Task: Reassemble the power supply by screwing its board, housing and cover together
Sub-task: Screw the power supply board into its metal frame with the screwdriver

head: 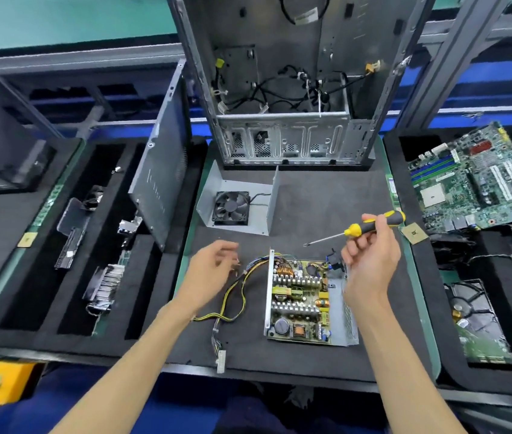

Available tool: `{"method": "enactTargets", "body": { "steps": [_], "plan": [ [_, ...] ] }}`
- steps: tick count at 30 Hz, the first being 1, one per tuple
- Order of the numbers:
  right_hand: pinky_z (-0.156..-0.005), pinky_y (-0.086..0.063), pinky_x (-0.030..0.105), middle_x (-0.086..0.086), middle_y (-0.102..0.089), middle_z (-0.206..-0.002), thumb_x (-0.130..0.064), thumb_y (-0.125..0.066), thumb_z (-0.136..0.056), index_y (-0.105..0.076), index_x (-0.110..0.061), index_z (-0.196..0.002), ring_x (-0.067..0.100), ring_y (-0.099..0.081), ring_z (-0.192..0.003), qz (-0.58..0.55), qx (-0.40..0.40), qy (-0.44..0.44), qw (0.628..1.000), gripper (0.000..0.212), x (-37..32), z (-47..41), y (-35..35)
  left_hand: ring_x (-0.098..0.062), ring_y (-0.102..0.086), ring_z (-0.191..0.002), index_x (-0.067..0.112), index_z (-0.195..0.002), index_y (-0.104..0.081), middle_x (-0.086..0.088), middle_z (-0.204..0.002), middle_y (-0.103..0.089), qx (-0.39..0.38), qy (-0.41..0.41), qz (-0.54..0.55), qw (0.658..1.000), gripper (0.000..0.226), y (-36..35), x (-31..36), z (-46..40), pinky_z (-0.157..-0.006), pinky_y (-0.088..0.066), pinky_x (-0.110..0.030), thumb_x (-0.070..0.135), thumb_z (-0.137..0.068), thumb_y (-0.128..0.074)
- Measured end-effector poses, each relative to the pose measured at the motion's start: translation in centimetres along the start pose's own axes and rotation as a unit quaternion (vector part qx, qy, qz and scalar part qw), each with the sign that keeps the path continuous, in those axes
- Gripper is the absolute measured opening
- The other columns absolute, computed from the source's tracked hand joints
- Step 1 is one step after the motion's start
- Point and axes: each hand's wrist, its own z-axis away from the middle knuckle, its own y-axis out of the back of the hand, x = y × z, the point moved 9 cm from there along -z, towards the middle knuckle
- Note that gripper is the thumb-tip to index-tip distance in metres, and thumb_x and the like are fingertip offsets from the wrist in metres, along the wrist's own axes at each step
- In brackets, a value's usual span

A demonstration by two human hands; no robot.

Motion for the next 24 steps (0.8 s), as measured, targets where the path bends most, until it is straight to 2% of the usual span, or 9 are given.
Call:
{"method": "enactTargets", "body": {
  "steps": [1,3,6,9,12,17,24],
  "plan": [
    [-0.039,-0.028,0.023,0.0,-0.037,-0.063,-0.032,-0.048,-0.106,-0.065,-0.018,-0.087,0.012,-0.03,-0.048,-0.014,-0.008,-0.007,1.0,0.03,-0.1,0.3,-0.6,-0.017,-0.071,-0.084,0.018,-0.106,-0.066,-0.001,-0.091,-0.072,0.04,0.021,0.006,0.999,0.029,1.6,-1.4,-0.3,-0.089,-0.058,-0.044,-0.004,-0.095,-0.051],
    [-0.039,-0.028,0.022,-0.002,-0.042,-0.061,-0.032,-0.046,-0.107,-0.064,-0.016,-0.089,0.01,-0.033,-0.046,-0.062,-0.03,-0.038,0.997,0.03,0.2,0.9,-2.1,-0.021,-0.07,-0.076,0.017,-0.097,-0.067,-0.007,-0.083,-0.071,0.083,0.051,-0.024,0.995,0.029,4.2,-3.8,-0.6,-0.086,-0.058,-0.047,-0.006,-0.09,-0.053],
    [-0.038,-0.027,0.02,-0.005,-0.042,-0.06,-0.032,-0.043,-0.108,-0.061,-0.016,-0.09,0.009,-0.031,-0.047,-0.116,-0.062,-0.094,0.987,0.03,1.5,2.0,-4.6,-0.012,-0.065,-0.066,0.025,-0.086,-0.069,-0.002,-0.075,-0.072,0.073,0.063,-0.102,0.99,0.025,4.9,-5.7,-0.7,-0.081,-0.058,-0.035,0.001,-0.084,-0.063],
    [-0.039,-0.026,0.02,-0.004,-0.039,-0.063,-0.031,-0.041,-0.108,-0.06,-0.015,-0.09,0.01,-0.029,-0.049,-0.14,-0.084,-0.133,0.978,0.03,3.1,3.2,-6.7,-0.005,-0.057,-0.058,0.031,-0.077,-0.066,0.002,-0.07,-0.07,0.031,0.037,-0.128,0.991,0.026,3.1,-5.5,-0.7,-0.07,-0.053,-0.025,0.006,-0.083,-0.069],
    [-0.039,-0.026,0.019,-0.003,-0.039,-0.063,-0.03,-0.042,-0.107,-0.06,-0.015,-0.089,0.01,-0.03,-0.049,-0.135,-0.09,-0.153,0.975,0.03,4.3,4.1,-7.9,-0.007,-0.057,-0.064,0.028,-0.079,-0.065,0.009,-0.073,-0.065,-0.006,-0.021,-0.15,0.988,0.02,1.2,-4.1,-0.7,-0.069,-0.05,-0.023,0.01,-0.084,-0.071],
    [-0.04,-0.025,0.02,-0.004,-0.038,-0.064,-0.031,-0.042,-0.107,-0.06,-0.015,-0.09,0.01,-0.029,-0.05,-0.109,-0.086,-0.153,0.978,0.029,5.1,4.8,-8.7,-0.016,-0.062,-0.084,0.025,-0.09,-0.067,0.012,-0.082,-0.061,-0.025,-0.051,-0.212,0.976,0.003,0.0,-3.0,-1.4,-0.079,-0.052,-0.034,0.025,-0.088,-0.07],
    [-0.04,-0.024,0.02,-0.004,-0.039,-0.064,-0.03,-0.042,-0.107,-0.059,-0.015,-0.09,0.01,-0.029,-0.051,-0.093,-0.074,-0.135,0.984,0.028,5.2,5.4,-9.3,-0.021,-0.064,-0.083,0.022,-0.082,-0.067,0.011,-0.076,-0.058,-0.045,-0.051,-0.238,0.969,0.009,-0.2,-2.5,-2.2,-0.077,-0.054,-0.035,0.016,-0.087,-0.062]
  ]
}}
